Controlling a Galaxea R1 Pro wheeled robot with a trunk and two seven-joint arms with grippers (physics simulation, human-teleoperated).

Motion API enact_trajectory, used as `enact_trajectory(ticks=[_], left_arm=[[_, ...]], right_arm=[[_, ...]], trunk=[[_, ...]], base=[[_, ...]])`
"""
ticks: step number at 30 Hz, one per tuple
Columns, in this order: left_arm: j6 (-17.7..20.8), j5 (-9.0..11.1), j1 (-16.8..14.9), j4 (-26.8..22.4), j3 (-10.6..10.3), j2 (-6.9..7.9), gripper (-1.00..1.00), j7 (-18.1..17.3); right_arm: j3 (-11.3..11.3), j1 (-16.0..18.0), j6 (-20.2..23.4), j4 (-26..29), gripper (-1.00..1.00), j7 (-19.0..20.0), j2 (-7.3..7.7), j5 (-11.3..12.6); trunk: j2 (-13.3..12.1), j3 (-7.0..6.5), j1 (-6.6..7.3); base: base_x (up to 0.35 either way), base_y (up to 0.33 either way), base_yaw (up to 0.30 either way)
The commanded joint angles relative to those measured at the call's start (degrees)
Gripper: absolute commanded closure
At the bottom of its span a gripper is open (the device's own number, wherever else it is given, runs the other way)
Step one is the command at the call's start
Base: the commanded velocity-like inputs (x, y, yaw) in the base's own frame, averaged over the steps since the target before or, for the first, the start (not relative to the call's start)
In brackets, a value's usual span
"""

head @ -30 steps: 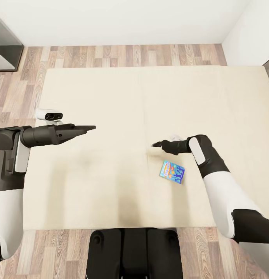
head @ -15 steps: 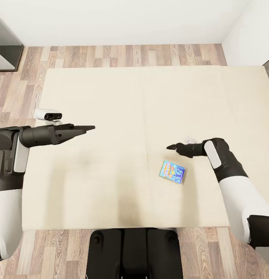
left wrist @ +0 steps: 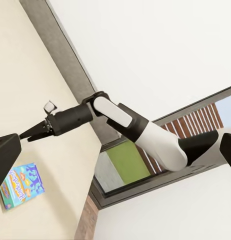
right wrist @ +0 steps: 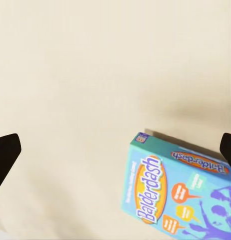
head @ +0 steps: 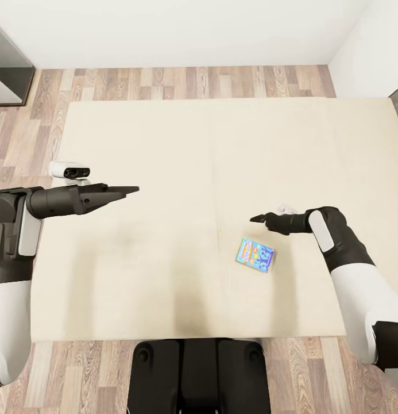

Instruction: Put all the toys in the child's room - the three board games (two on the bed and one on the table), the two jigsaw puzzles on the table, and the tennis ball on the table - inside the toy box on the table in the child's room.

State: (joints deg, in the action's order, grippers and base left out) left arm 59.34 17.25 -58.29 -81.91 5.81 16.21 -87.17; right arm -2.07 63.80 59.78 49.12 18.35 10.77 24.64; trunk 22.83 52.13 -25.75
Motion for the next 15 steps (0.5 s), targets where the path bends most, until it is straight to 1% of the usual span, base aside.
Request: enact_trajectory(ticks=[1, 7, 15], left_arm=[[0.6, 0.0, 0.0, 0.0, 0.0, 0.04, -1.00, -0.2], [0.6, 0.1, 0.0, 0.0, -0.1, 0.12, -1.00, -0.2], [0.6, 0.1, 0.0, 0.0, -0.1, 0.14, -1.00, -0.2]], right_arm=[[-0.1, 0.0, 0.2, 0.0, -1.00, 0.6, 0.14, -0.5], [-0.1, -0.2, 0.2, -0.1, -1.00, 0.7, 0.86, -0.8], [-0.2, -0.3, 0.2, -0.4, -1.00, 0.6, 1.07, -1.1]], trunk=[[0.1, 0.06, -0.03], [0.1, 0.06, -0.03], [0.1, 0.06, -0.03]], base=[[0.000, 0.000, 0.000], [0.000, 0.000, 0.000], [0.000, 0.000, 0.000]])
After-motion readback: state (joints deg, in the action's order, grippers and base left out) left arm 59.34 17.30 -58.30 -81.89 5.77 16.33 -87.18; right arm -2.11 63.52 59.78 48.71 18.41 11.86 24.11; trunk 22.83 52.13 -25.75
